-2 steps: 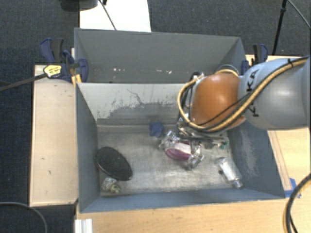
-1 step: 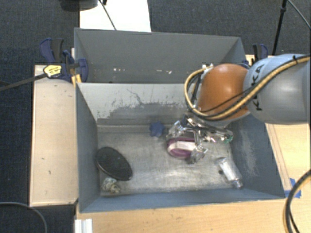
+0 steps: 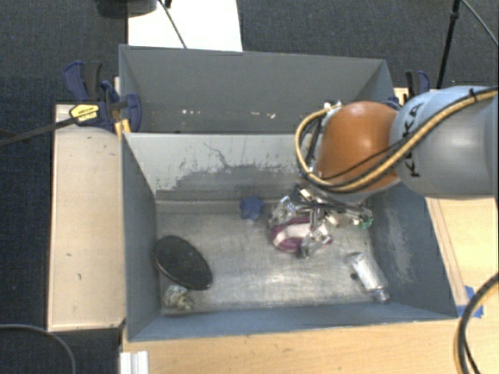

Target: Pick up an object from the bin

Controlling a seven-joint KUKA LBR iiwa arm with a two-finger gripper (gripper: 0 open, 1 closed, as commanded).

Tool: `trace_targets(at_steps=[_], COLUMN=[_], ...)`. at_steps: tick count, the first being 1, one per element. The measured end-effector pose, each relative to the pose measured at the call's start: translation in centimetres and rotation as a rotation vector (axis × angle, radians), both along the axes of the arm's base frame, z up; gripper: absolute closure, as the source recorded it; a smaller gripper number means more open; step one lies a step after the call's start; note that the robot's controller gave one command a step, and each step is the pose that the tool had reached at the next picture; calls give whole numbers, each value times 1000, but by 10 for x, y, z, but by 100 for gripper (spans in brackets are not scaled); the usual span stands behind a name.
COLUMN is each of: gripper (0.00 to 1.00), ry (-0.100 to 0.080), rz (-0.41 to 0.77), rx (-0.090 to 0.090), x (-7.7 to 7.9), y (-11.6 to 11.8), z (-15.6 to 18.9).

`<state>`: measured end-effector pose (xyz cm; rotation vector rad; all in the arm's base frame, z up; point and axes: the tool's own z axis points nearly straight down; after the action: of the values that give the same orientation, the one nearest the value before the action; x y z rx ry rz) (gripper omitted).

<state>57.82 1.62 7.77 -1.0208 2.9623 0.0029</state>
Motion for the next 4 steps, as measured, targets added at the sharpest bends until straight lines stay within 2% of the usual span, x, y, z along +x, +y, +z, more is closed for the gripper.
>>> trace_targets(at_steps=[1, 2, 3, 4], gripper=[100, 0, 0, 0], ry=[-5, 4, -4, 7], rz=[-11, -14, 146, 655], rx=[-4, -3, 0, 5], x=[-5, -7, 3, 10], y=[-8, -8, 10, 0], z=[155, 150, 15, 6])
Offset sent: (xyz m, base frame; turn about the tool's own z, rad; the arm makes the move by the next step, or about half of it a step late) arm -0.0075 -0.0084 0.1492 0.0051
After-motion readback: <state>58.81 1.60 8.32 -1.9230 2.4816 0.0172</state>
